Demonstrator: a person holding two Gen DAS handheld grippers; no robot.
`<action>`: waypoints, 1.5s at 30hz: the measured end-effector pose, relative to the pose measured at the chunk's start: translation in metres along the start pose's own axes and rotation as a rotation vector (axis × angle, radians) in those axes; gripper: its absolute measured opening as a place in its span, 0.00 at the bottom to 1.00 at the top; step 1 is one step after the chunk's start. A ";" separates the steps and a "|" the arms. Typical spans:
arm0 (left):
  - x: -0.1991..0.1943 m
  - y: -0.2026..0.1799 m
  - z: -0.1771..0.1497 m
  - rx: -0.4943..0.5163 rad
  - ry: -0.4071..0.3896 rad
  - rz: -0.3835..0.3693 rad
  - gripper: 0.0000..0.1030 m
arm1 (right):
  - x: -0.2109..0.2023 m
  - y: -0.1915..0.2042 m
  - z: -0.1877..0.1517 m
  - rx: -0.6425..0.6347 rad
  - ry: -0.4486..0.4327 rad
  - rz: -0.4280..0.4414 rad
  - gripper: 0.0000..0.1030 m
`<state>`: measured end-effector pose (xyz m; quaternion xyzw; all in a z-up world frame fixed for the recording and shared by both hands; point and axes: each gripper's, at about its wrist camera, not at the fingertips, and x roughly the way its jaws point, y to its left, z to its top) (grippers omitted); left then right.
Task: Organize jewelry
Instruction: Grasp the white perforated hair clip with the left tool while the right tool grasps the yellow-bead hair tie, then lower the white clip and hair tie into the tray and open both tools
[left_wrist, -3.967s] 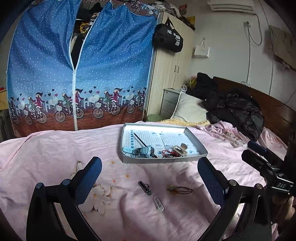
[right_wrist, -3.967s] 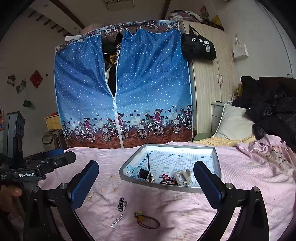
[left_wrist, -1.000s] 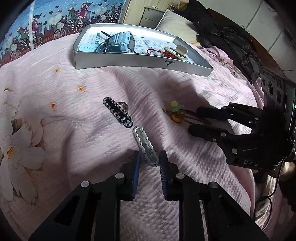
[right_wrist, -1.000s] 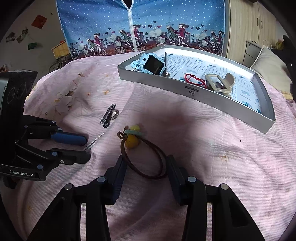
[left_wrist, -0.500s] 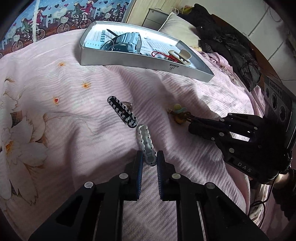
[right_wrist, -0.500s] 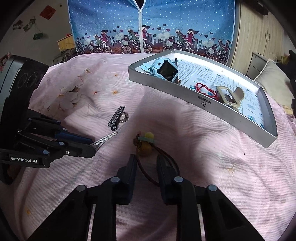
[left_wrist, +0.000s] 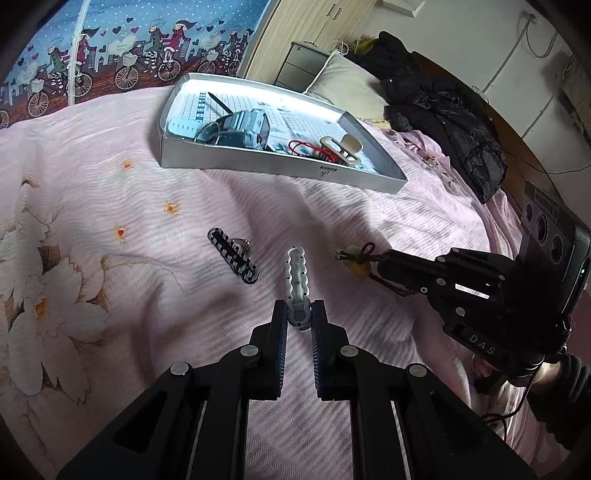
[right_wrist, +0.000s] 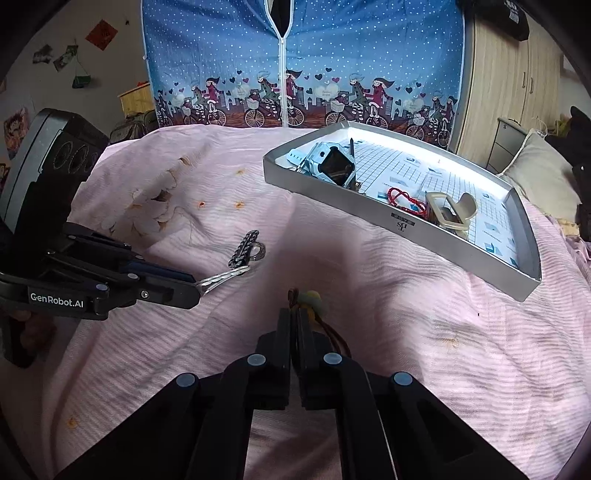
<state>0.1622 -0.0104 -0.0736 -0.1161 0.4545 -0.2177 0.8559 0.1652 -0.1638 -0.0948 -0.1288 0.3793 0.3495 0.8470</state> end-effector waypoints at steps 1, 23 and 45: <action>-0.003 0.000 0.002 -0.004 -0.016 -0.001 0.09 | -0.002 0.000 0.000 0.002 -0.008 -0.002 0.03; -0.017 0.035 0.119 -0.037 -0.219 0.124 0.09 | -0.009 -0.046 0.081 0.156 -0.164 -0.012 0.03; 0.050 0.081 0.135 -0.116 -0.010 0.193 0.10 | 0.054 -0.112 0.097 0.393 -0.085 -0.056 0.04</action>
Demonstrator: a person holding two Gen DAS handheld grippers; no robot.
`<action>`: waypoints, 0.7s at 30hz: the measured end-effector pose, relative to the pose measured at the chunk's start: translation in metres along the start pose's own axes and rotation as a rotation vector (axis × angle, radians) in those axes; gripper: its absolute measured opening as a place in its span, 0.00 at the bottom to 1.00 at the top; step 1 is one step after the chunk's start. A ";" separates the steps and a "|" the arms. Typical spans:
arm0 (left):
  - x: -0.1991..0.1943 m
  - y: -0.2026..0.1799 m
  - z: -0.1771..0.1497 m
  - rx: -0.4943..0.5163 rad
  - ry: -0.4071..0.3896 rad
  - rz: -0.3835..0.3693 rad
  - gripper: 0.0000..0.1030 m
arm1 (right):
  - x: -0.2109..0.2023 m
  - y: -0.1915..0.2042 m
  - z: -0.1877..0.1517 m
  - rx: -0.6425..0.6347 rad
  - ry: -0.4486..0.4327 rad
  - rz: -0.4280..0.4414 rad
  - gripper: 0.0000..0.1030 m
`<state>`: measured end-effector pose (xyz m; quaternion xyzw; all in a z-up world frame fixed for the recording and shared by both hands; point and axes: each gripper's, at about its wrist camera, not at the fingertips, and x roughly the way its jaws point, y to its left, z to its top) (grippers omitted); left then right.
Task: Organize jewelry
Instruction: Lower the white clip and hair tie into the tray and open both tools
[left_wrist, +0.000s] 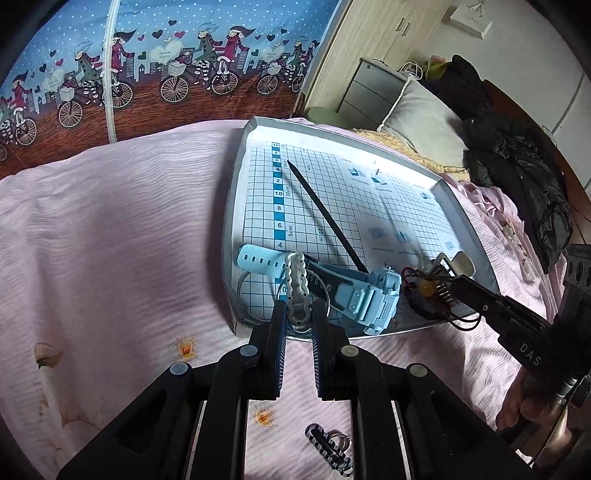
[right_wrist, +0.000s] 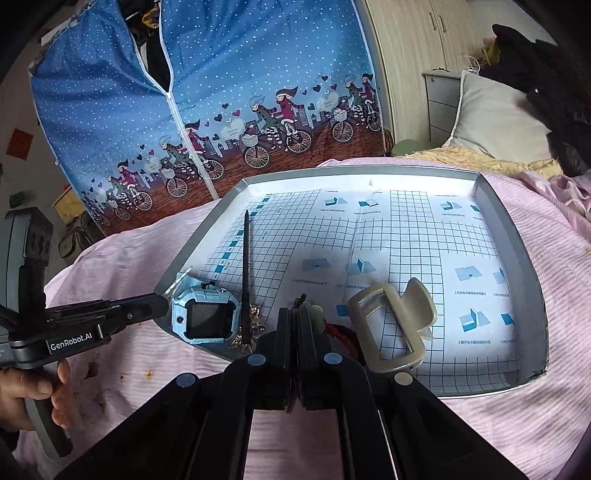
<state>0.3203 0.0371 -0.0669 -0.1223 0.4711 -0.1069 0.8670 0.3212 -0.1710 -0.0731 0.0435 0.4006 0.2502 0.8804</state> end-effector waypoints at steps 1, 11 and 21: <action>-0.001 0.000 -0.001 -0.002 0.000 0.000 0.10 | -0.001 0.000 0.000 0.000 0.001 -0.007 0.04; -0.050 -0.011 -0.009 -0.026 -0.116 -0.014 0.63 | -0.023 0.001 0.000 0.011 -0.046 -0.011 0.28; -0.143 -0.032 -0.059 -0.005 -0.415 0.009 0.98 | -0.090 0.011 -0.009 0.011 -0.207 -0.030 0.90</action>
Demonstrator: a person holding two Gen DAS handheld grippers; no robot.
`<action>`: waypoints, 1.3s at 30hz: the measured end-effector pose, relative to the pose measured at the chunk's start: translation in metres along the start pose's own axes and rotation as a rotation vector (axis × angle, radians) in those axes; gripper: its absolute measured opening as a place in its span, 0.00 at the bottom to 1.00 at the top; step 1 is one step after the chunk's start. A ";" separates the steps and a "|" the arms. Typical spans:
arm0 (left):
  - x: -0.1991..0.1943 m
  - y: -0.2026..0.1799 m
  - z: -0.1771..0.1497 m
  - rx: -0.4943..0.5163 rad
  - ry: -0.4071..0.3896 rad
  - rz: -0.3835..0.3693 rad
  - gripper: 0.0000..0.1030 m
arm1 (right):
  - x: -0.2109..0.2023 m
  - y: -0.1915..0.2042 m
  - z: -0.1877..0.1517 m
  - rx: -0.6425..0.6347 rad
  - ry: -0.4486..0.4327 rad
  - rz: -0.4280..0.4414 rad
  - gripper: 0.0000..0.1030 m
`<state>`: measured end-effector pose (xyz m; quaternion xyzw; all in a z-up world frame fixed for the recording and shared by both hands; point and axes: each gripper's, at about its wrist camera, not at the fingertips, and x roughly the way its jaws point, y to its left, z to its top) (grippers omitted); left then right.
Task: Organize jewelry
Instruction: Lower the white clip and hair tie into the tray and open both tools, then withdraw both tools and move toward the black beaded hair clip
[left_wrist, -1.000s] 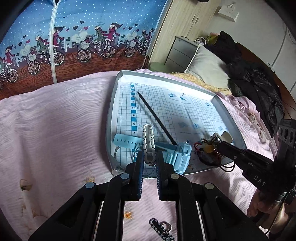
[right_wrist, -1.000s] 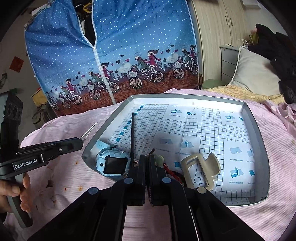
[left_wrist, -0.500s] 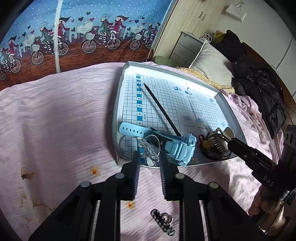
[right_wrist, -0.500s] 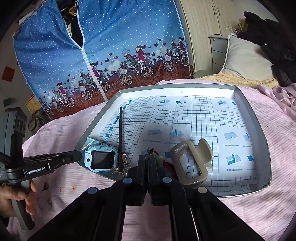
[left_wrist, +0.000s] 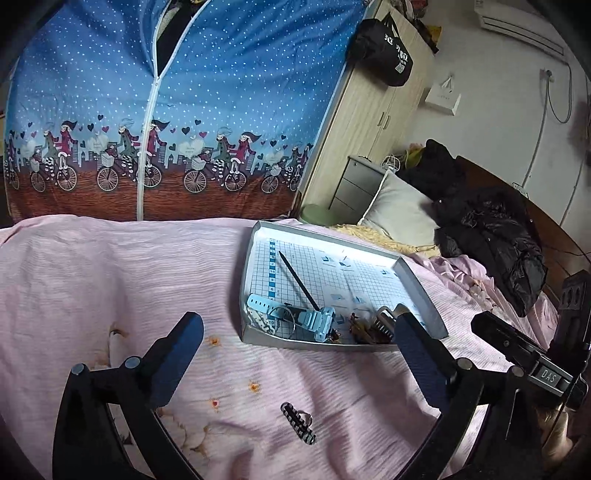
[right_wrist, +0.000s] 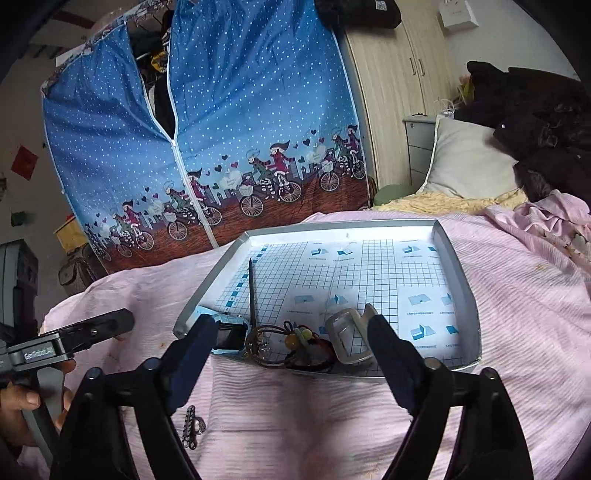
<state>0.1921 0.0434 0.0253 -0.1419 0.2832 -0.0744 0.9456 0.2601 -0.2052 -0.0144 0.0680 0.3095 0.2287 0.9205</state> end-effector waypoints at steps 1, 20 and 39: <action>-0.009 -0.002 -0.001 0.000 -0.009 0.003 0.98 | -0.008 0.002 -0.001 -0.003 -0.011 0.004 0.92; -0.126 -0.019 -0.059 0.106 -0.028 0.153 0.98 | -0.126 0.061 -0.059 -0.132 -0.150 0.043 1.00; -0.085 0.014 -0.090 0.027 0.178 0.118 0.98 | -0.107 0.076 -0.128 -0.226 -0.004 -0.043 1.00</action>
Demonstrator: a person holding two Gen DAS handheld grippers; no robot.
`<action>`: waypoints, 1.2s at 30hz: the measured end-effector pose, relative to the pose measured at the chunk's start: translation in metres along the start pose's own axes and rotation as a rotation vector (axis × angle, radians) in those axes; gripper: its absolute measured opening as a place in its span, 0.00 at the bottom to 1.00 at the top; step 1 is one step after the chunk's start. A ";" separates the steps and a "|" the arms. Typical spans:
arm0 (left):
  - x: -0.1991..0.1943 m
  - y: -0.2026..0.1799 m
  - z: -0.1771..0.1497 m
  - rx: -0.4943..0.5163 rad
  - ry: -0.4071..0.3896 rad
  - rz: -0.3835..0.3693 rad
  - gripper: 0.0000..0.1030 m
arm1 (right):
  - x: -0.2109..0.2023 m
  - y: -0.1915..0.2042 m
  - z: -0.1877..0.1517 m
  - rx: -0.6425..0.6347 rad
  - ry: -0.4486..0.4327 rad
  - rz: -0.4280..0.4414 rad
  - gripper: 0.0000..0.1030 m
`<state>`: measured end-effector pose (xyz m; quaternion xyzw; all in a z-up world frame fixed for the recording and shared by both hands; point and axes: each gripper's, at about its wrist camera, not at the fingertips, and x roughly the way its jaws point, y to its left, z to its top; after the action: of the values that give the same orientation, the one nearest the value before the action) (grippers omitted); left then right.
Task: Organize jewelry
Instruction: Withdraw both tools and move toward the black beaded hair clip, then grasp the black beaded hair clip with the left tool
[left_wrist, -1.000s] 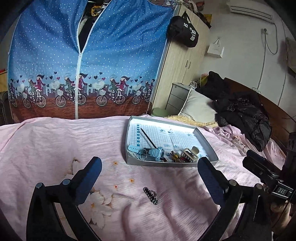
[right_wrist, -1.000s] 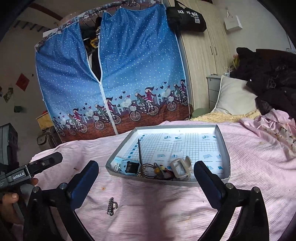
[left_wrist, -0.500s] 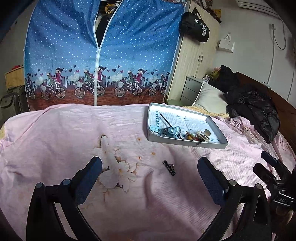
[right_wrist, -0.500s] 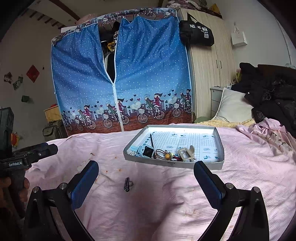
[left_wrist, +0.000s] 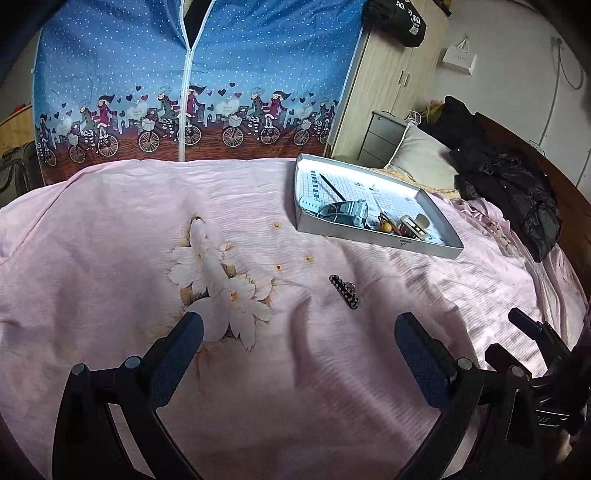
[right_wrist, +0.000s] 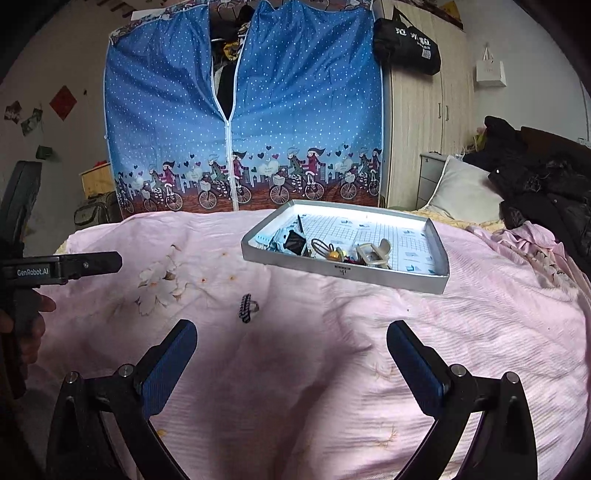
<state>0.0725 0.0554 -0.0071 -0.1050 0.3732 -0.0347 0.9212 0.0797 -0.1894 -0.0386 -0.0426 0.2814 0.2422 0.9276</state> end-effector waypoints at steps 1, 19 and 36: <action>0.001 0.000 -0.001 0.001 0.006 -0.001 0.98 | 0.002 0.000 -0.002 0.004 0.008 0.001 1.00; 0.051 -0.020 -0.012 0.100 0.079 -0.070 0.95 | 0.038 -0.023 -0.011 0.003 0.164 -0.005 1.00; 0.147 -0.041 0.005 0.114 0.226 -0.243 0.45 | 0.090 -0.069 0.000 -0.003 0.225 0.153 0.77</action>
<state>0.1828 -0.0050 -0.0943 -0.0923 0.4563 -0.1786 0.8668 0.1781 -0.2118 -0.0914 -0.0494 0.3857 0.3064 0.8689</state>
